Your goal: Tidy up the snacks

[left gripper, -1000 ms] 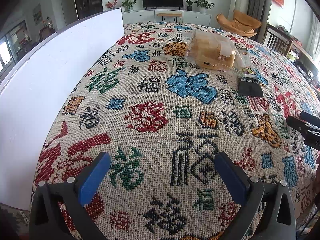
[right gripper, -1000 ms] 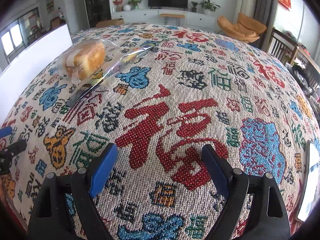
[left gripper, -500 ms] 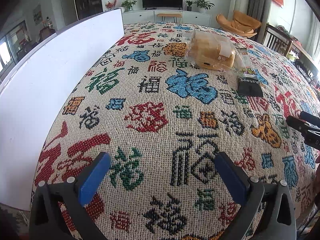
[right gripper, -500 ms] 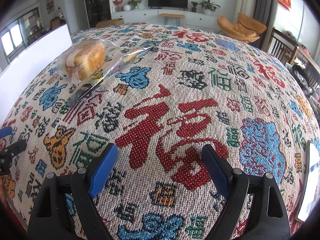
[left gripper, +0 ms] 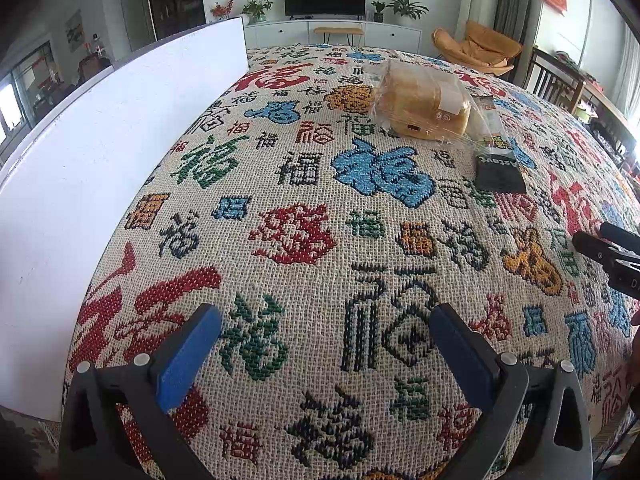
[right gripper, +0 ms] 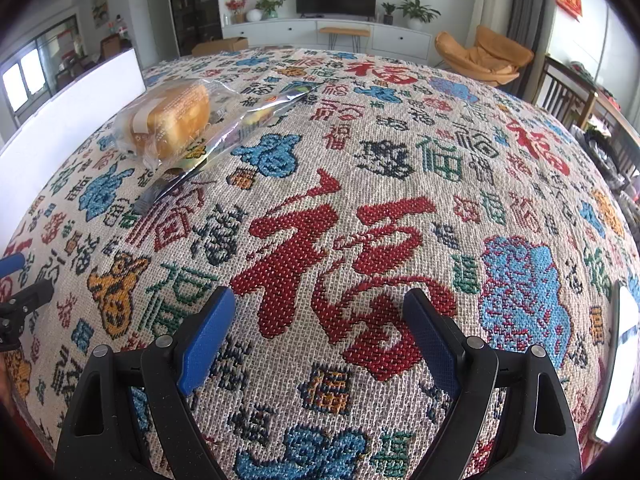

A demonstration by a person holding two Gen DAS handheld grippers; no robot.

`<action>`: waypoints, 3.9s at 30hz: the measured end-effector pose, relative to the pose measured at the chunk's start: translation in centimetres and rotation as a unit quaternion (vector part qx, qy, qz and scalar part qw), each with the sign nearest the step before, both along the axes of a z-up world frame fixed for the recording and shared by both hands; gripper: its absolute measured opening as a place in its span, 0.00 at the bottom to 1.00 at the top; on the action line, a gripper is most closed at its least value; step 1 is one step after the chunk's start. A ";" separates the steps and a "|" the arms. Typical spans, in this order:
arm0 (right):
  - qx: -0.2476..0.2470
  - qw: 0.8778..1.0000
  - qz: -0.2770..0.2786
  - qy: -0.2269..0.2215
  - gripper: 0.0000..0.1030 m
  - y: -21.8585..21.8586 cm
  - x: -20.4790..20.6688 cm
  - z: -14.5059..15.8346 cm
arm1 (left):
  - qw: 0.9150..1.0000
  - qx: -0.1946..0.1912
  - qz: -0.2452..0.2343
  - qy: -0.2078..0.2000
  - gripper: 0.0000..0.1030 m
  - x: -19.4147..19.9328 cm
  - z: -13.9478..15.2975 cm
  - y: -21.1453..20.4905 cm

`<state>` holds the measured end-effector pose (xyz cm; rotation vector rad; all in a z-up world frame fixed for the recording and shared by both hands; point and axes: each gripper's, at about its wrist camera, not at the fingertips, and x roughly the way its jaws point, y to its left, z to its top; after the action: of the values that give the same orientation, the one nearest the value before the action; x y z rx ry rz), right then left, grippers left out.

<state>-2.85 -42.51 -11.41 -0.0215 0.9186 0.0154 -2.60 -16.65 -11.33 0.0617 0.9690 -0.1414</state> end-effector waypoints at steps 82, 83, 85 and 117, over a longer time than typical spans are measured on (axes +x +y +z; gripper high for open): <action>0.205 0.931 0.302 0.019 0.21 38.9 13.4 18.4 | 0.960 0.003 0.271 -0.073 1.00 4.1 15.9 31.0; 0.205 0.928 0.310 0.029 0.44 40.4 13.5 17.6 | 0.958 0.005 0.277 -0.079 1.00 3.6 16.0 31.1; 0.193 0.926 0.320 0.056 0.70 42.5 13.6 15.6 | 0.956 0.009 0.282 -0.084 1.00 2.8 16.0 31.3; -0.015 0.932 0.358 -0.043 0.84 43.1 8.5 17.6 | 0.945 0.033 0.309 -0.103 1.00 -1.0 17.1 30.1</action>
<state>5.66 0.56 6.15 -0.3835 0.7807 0.6757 -3.55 13.48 5.80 -0.1648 0.7456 0.4681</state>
